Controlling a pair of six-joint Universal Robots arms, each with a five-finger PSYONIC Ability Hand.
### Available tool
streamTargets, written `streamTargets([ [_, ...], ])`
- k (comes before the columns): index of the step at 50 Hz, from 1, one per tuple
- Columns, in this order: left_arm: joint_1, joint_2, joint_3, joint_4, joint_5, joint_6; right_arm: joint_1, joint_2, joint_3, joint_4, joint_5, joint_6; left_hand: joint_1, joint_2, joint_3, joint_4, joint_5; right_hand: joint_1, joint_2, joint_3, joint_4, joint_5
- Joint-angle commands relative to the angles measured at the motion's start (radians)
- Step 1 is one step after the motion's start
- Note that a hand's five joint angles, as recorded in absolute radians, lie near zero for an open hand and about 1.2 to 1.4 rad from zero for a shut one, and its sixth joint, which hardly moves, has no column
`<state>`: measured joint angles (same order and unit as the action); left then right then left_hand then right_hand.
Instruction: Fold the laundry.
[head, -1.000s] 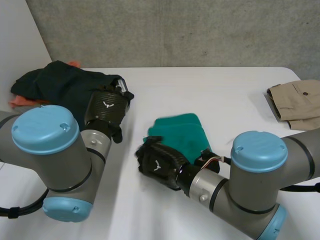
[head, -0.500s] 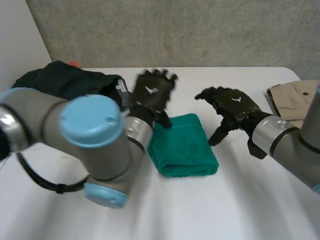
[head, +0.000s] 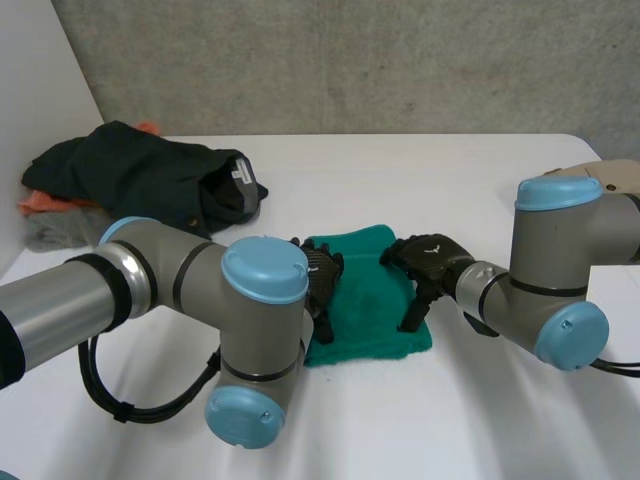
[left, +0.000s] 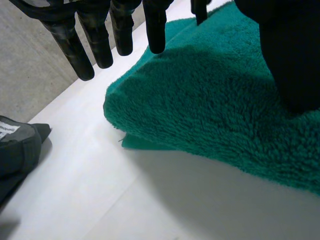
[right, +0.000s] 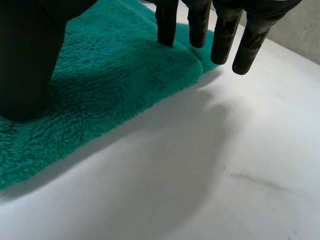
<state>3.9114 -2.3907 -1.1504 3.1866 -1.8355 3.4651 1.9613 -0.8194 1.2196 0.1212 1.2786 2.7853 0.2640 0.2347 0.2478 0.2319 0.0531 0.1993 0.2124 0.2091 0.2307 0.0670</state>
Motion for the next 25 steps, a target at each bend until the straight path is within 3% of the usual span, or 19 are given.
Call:
streamTargets([
  [1, -0.003, 0.063, -0.003, 0.009, 0.028, 0.008, 0.014, -0.118, 0.023, -0.003, 0.01, -0.017, -0.039, -0.009, -0.022, -0.007, -0.002, -0.025, -0.038, -0.035, -0.056, -0.067],
  [9, 0.031, 0.257, -0.06, 0.012, 0.202, 0.008, 0.016, -0.289, 0.165, -0.069, 0.005, -0.012, -0.036, -0.007, -0.02, -0.004, 0.001, -0.025, -0.038, -0.035, -0.056, -0.067],
  [16, 0.117, 0.449, -0.166, 0.007, 0.442, 0.002, 0.039, -0.399, 0.398, -0.247, 0.005, -0.038, -0.033, -0.004, -0.017, -0.001, 0.003, -0.025, -0.038, -0.035, -0.056, -0.067],
  [18, 0.134, 0.496, -0.193, 0.001, 0.542, -0.015, 0.06, -0.402, 0.477, -0.323, 0.005, -0.059, -0.033, -0.004, -0.017, -0.001, 0.003, -0.025, -0.038, -0.035, -0.056, -0.067],
  [22, 0.176, 0.542, -0.228, 0.001, 0.659, -0.066, 0.111, -0.382, 0.558, -0.425, 0.008, -0.105, -0.027, 0.002, -0.011, 0.005, 0.009, -0.025, -0.038, -0.035, -0.056, -0.067],
  [25, 0.193, 0.551, -0.236, 0.003, 0.677, -0.104, 0.129, -0.319, 0.566, -0.462, 0.01, -0.128, -0.024, 0.005, -0.008, 0.008, 0.012, -0.025, -0.038, -0.035, -0.056, -0.067],
])
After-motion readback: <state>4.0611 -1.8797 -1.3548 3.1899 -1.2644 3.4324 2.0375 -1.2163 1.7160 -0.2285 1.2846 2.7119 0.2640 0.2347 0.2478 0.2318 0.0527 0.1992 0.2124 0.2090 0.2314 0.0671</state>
